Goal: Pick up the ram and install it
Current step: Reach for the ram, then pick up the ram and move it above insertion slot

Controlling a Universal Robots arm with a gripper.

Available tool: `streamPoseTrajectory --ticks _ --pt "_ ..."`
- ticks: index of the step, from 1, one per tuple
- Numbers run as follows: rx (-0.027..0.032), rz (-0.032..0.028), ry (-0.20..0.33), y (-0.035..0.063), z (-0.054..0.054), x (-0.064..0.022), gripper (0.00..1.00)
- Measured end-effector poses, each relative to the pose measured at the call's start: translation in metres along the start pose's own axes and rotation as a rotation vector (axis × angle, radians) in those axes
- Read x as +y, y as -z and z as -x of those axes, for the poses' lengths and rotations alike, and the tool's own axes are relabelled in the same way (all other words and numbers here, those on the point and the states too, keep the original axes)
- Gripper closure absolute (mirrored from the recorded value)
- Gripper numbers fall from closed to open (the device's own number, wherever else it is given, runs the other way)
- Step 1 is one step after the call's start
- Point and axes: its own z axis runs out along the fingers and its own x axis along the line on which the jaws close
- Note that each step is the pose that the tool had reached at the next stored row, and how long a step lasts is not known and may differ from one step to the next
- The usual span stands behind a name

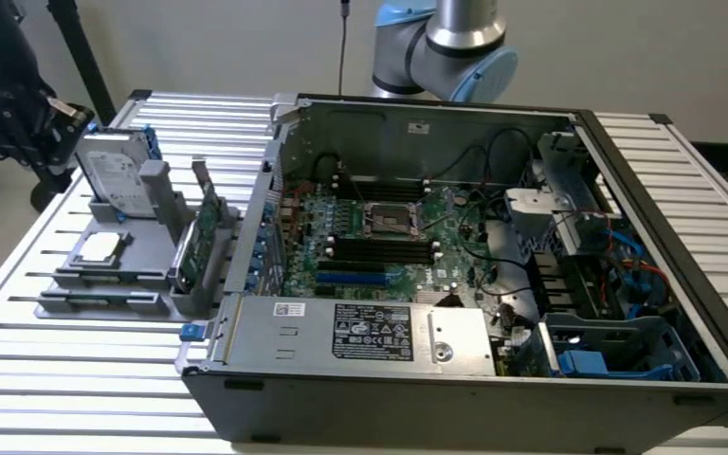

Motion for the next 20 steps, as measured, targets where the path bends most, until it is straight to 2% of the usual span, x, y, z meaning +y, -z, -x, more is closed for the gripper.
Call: streamPoseTrajectory --ticks 20 --pt "0.0 0.0 0.002 -0.0004 -0.0018 -0.0015 0.89"
